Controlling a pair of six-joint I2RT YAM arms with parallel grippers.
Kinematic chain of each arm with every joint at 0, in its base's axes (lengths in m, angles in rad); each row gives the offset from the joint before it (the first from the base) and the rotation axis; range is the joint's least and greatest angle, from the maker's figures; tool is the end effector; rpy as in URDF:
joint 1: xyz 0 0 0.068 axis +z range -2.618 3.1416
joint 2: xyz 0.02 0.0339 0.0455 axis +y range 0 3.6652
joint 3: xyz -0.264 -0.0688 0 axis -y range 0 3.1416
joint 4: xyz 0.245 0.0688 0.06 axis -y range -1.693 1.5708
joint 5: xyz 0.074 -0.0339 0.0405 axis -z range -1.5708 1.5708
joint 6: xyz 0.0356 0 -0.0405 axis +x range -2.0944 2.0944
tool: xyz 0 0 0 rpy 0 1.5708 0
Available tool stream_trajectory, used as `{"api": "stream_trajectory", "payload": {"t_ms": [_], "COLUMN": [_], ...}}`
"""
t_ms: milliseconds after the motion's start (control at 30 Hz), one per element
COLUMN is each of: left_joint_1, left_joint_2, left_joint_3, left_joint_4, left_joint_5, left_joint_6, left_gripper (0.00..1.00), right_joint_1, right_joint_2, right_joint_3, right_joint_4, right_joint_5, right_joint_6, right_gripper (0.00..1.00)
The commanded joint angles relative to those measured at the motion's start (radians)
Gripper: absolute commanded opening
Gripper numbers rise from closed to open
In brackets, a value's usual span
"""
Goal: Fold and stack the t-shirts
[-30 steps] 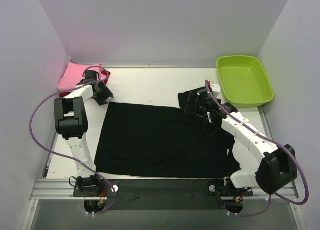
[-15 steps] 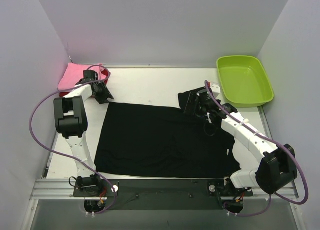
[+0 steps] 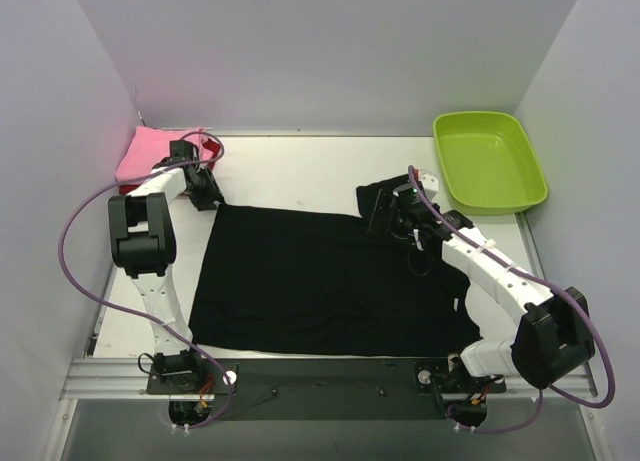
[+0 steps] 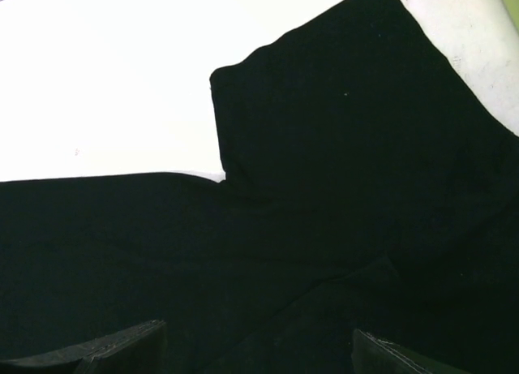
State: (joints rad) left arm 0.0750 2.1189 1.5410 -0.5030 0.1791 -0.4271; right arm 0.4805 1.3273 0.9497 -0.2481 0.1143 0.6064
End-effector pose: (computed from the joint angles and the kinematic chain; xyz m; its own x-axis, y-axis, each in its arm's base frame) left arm 0.4461 0.0272 0.1590 -0.8049 -0.4692 -0.3631 -0.3555 0.8714 -0.3380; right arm 0.2633 0.1327 0.2711 -0.6417 0.3040 -0.7041 -0.0140 0.9133 0.4071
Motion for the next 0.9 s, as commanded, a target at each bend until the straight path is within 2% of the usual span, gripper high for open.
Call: {"api": "stream_trajectory", "payload": {"t_ms": [0,100,333,867], "left_joint_1": [-0.012,-0.033,-0.066,-0.145], "left_joint_2": [0.0,0.006,0.047,0.064], "left_joint_3": [-0.03,-0.019,0.031,0.048], "left_joint_4": [-0.155,-0.174,-0.203,-0.177], "left_joint_5": [-0.17,-0.24,-0.305,-0.28], "left_joint_6": [0.057,0.06,0.064,0.09], "left_gripper": [0.45,0.45,0.45,0.45], "right_joint_1": [0.007,0.007,0.004,0.004], "right_joint_2": [-0.042,-0.057,-0.105,-0.115], "right_joint_3": [-0.02,-0.031,-0.055,-0.074], "right_joint_4": [0.006,0.006,-0.003,-0.006], "right_joint_5": [-0.01,-0.016,-0.013,-0.034], "right_joint_6": [0.013,0.01,-0.002,-0.005], "right_gripper": [1.0,1.0,1.0,1.0]}}
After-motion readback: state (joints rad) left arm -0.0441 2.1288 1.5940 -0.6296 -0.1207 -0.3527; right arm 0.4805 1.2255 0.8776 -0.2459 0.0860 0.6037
